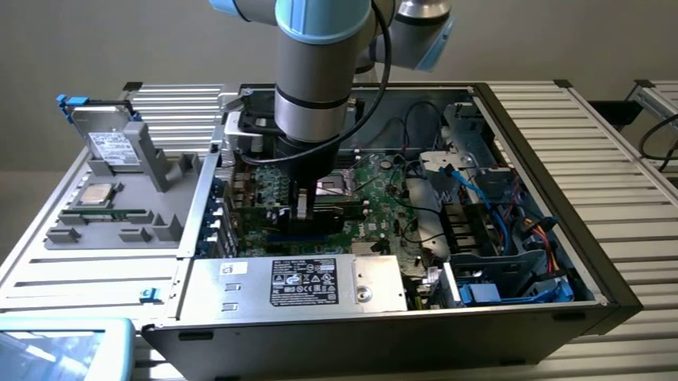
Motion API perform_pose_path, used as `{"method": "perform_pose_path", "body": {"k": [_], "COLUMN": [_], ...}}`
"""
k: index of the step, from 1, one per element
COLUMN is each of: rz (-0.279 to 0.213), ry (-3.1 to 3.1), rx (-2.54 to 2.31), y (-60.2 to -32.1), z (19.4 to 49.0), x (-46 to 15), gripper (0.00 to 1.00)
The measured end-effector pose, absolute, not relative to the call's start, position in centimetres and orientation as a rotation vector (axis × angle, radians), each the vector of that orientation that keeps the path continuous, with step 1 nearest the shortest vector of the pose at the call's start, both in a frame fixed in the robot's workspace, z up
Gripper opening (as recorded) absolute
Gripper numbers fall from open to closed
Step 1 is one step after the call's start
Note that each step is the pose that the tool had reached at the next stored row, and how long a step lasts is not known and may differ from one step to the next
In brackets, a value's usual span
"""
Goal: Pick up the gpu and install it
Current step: 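Insert the gpu into the slot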
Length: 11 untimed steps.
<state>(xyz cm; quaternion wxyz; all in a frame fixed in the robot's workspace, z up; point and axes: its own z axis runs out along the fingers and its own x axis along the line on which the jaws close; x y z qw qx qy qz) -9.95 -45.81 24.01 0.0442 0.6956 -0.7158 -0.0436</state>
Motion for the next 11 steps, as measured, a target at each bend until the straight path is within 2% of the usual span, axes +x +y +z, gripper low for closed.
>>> {"method": "perform_pose_path", "body": {"k": [11], "rz": [-0.131], "ry": [-2.187], "rx": [2.125], "y": [-45.74], "z": [23.91], "x": [-10.12], "gripper": [0.29]}}
